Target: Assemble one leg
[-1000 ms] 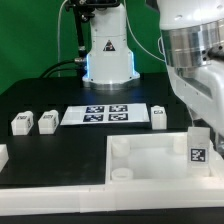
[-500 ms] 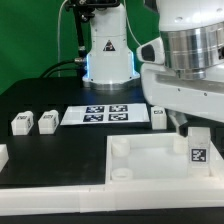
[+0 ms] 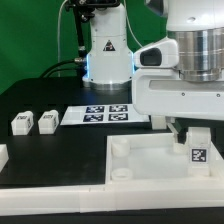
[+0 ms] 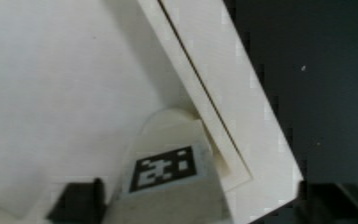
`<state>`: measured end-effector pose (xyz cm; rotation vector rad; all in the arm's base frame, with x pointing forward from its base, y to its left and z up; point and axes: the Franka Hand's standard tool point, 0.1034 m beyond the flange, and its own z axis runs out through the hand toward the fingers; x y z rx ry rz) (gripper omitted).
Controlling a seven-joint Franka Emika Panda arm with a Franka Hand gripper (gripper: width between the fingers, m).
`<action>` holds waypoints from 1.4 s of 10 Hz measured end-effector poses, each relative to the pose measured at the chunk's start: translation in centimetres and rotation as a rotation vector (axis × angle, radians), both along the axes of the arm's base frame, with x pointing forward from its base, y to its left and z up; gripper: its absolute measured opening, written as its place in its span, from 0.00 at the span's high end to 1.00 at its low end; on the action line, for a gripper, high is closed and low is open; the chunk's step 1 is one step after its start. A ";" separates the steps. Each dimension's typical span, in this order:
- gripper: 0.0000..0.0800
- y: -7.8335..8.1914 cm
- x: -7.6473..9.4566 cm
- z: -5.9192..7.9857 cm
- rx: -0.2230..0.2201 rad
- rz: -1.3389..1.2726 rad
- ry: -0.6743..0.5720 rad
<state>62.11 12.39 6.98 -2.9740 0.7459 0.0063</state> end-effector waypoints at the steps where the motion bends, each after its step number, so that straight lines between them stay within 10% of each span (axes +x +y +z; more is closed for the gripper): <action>1: 0.50 0.0 0.0 0.0 0.000 -0.001 0.000; 3: 0.63 -0.1 -0.1 -0.1 0.005 -0.209 0.022; 14: 0.63 0.0 0.6 -0.2 0.128 -1.382 0.139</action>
Offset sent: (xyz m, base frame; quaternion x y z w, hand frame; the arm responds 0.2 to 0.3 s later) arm 0.0000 0.0000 0.0000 0.0000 0.0000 0.1790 0.9838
